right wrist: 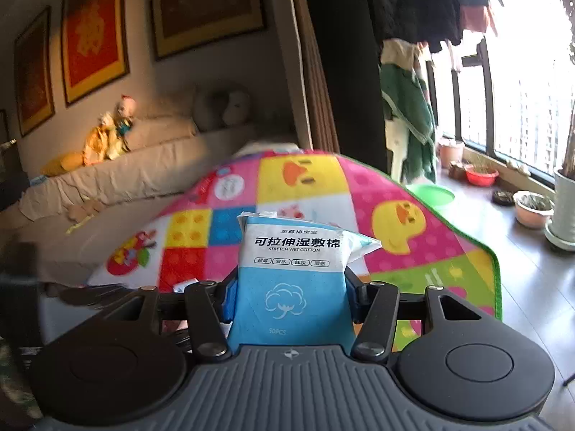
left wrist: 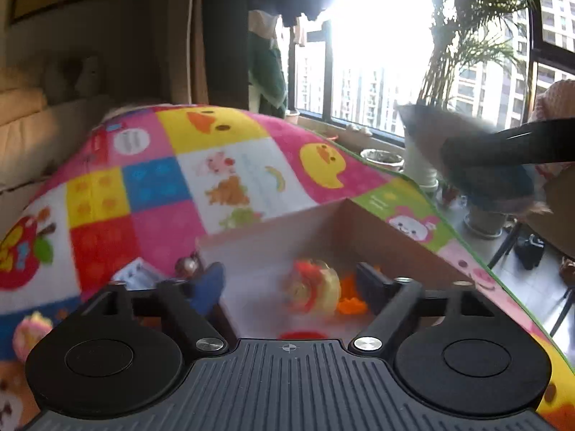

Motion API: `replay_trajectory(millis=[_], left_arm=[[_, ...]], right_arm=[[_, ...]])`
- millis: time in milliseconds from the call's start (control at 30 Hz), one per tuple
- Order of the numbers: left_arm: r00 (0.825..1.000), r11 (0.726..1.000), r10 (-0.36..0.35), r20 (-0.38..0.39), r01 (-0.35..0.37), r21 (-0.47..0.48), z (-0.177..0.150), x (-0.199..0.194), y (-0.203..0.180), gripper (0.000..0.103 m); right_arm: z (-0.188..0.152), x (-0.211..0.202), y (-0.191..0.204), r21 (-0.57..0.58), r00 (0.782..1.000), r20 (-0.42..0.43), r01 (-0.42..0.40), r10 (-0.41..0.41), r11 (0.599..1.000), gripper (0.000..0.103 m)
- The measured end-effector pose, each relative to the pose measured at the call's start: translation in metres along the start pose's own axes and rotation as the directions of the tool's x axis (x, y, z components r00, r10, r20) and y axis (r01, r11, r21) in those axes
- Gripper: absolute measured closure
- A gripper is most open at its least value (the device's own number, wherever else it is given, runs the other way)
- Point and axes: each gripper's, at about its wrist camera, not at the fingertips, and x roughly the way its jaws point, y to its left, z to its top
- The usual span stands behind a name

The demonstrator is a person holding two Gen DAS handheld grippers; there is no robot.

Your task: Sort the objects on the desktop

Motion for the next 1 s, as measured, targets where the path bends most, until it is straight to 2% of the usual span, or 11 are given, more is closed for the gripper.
replay_trajectory(millis=[167, 300, 400, 500, 567, 700, 733, 767, 867, 933, 1000], left_arm=[[0.998, 0.998, 0.054, -0.017, -0.055, -0.024, -0.035, -0.036, 0.016, 0.007], [0.986, 0.987, 0.151, -0.064, -0.154, -0.041, -0.062, -0.053, 0.03, 0.005], [0.97, 0.969, 0.216, -0.113, -0.227, -0.097, -0.084, -0.058, 0.049, 0.003], [0.957, 0.954, 0.251, -0.148, -0.27, -0.129, -0.098, -0.063, 0.063, 0.003], [0.948, 0.945, 0.279, -0.153, -0.299, -0.131, -0.106, -0.069, 0.07, 0.003], [0.941, 0.931, 0.301, -0.152, -0.325, -0.167, -0.117, -0.081, 0.083, 0.002], [0.941, 0.928, 0.3, -0.155, -0.326, -0.183, -0.119, -0.082, 0.086, 0.002], [0.944, 0.925, 0.289, -0.156, -0.318, -0.208, -0.12, -0.083, 0.09, 0.002], [0.948, 0.919, 0.281, -0.147, -0.31, -0.245, -0.121, -0.085, 0.094, 0.001], [0.949, 0.912, 0.28, -0.144, -0.31, -0.268, -0.123, -0.086, 0.095, 0.001], [0.951, 0.906, 0.281, -0.131, -0.308, -0.291, -0.124, -0.09, 0.097, 0.001]], right_arm=[[-0.015, 0.034, -0.003, -0.001, 0.996, -0.094, 0.008, -0.008, 1.0, 0.049], [-0.032, 0.061, 0.008, 0.014, 0.981, -0.19, -0.039, 0.041, 0.999, 0.049], [-0.044, 0.08, 0.02, 0.029, 0.961, -0.262, -0.079, 0.084, 0.996, 0.049], [-0.055, 0.097, 0.035, 0.04, 0.931, -0.336, -0.135, 0.14, 0.99, 0.049], [-0.059, 0.104, 0.04, 0.026, 0.925, -0.366, -0.104, 0.106, 0.994, 0.05], [-0.064, 0.114, 0.042, -0.095, 0.935, -0.336, 0.083, -0.11, 0.992, 0.05], [-0.065, 0.117, 0.04, -0.112, 0.932, -0.337, 0.1, -0.132, 0.989, 0.049], [-0.067, 0.119, 0.038, -0.108, 0.927, -0.354, 0.087, -0.121, 0.99, 0.049], [-0.065, 0.113, 0.038, -0.084, 0.922, -0.384, 0.018, -0.049, 0.996, 0.031], [-0.06, 0.105, 0.044, -0.102, 0.928, -0.371, -0.001, -0.037, 0.995, 0.03], [-0.054, 0.095, 0.053, -0.16, 0.943, -0.325, 0.021, -0.073, 0.987, 0.03]])
